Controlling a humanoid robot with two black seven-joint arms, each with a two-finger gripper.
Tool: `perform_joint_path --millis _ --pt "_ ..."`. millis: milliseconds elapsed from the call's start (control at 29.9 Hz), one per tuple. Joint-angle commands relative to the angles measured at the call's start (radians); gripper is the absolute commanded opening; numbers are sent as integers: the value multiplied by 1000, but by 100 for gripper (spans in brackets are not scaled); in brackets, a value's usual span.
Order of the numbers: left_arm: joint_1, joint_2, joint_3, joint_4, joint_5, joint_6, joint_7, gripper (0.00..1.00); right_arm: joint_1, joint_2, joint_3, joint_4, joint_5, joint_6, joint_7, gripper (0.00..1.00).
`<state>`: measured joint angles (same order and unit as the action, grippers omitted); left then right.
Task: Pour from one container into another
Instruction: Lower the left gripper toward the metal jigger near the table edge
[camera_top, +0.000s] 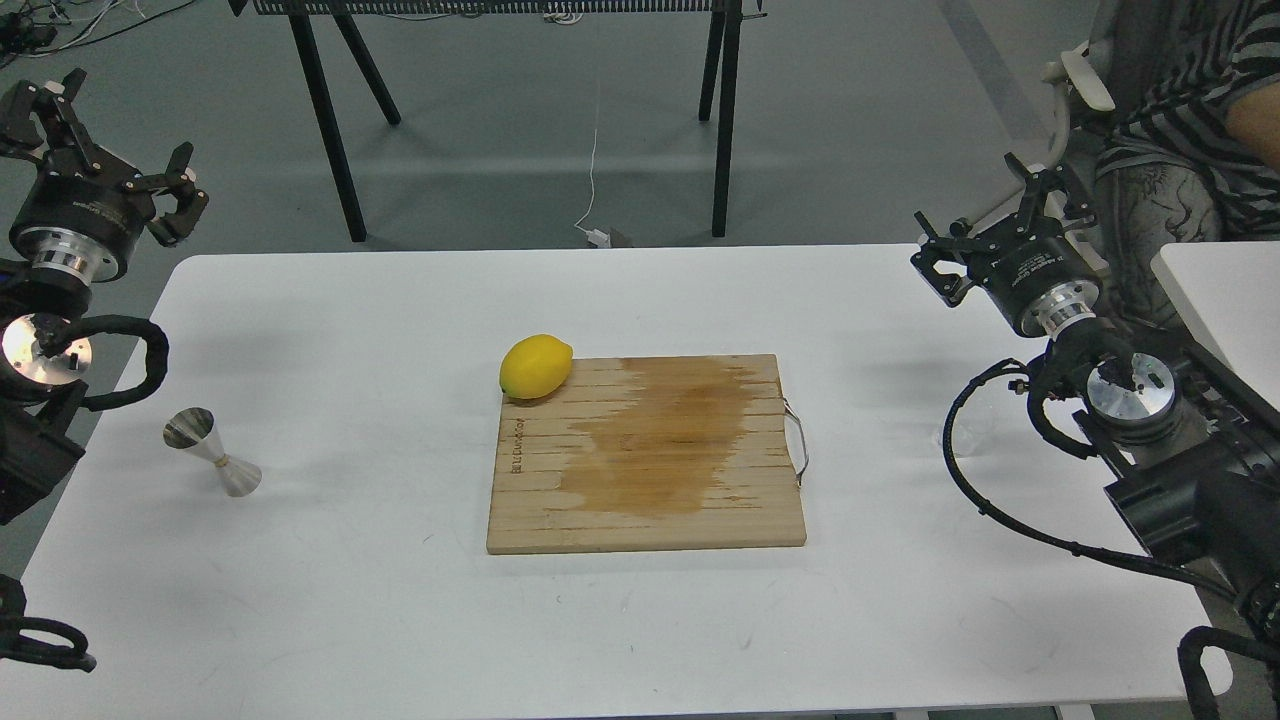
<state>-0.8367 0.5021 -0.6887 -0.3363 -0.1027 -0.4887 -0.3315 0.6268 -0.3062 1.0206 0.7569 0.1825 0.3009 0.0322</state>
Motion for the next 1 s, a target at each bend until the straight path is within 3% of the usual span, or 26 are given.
perform_joint_path --millis 0,201,301,535,869,970 --pt "7 21 11 -3 2 0 3 100 2 1 -4 1 -1 -6 0 99" --pt "5 55 61 -15 2 0 2 100 1 -7 6 4 0 -9 -3 99" --pt "8 117 75 -81 12 0 5 100 -1 -10 -3 5 0 -5 -11 99" --pt "37 450 141 -449 188 0 0 100 -19 -10 -2 10 0 -3 -12 99" --pt "169 950 182 -987 564 0 -26 100 -30 -1 -8 2 0 -6 -11 99" --pt "169 1070 257 -1110 656 62 -49 100 -32 -1 -13 10 -1 -11 -11 99"
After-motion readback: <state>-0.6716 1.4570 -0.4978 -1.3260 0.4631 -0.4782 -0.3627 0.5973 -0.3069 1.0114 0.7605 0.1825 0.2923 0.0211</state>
